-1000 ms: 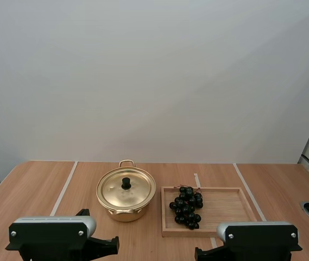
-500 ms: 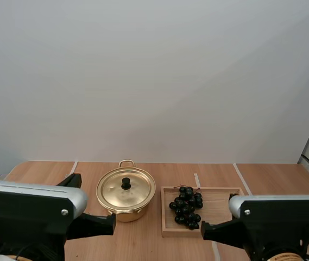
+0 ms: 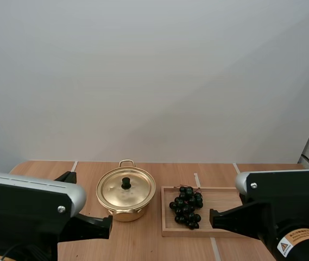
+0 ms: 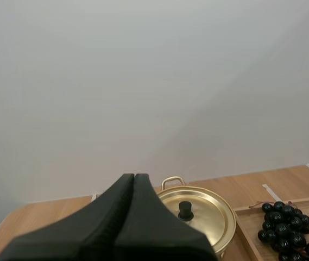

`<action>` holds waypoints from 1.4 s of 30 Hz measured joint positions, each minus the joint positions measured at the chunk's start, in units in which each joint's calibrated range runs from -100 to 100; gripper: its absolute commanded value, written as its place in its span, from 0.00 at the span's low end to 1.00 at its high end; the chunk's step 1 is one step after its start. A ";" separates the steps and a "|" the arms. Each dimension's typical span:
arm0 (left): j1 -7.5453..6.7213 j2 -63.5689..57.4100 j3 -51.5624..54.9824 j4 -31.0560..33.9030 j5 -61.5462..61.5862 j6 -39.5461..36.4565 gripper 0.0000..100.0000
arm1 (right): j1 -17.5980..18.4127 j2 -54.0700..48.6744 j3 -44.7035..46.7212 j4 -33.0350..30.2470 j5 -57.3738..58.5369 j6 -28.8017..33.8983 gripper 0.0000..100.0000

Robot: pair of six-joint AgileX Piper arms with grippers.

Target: Open the lid, put the grape in the pot, and close it

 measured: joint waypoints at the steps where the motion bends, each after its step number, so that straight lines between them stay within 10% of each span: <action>1: 0.00 0.47 -0.13 0.13 0.45 -0.24 0.13 | 0.00 1.85 -0.33 0.00 1.42 0.00 0.19; 5: 0.00 2.40 -0.13 2.05 1.75 -0.70 0.55 | 0.00 6.88 -1.95 0.00 4.15 0.00 0.70; 6: 0.00 2.64 -0.13 2.67 1.75 -0.88 0.76 | 0.00 7.99 -2.28 0.00 4.82 0.00 0.98; 8: 0.00 2.64 -0.13 2.94 2.41 -1.41 1.00 | 0.00 8.58 -2.44 -0.05 6.33 0.00 1.00; 23: 0.00 11.97 -2.98 2.53 10.49 1.99 1.00 | 0.00 8.84 -2.84 -0.15 10.01 0.04 1.00; 32: 0.00 37.19 -11.99 -10.90 11.08 21.88 1.00 | 0.00 14.70 -2.93 -0.15 10.74 -0.49 1.00; 42: -0.53 61.60 -21.61 -13.76 10.90 27.44 1.00 | 0.00 22.37 -2.93 -0.15 11.30 -2.13 1.00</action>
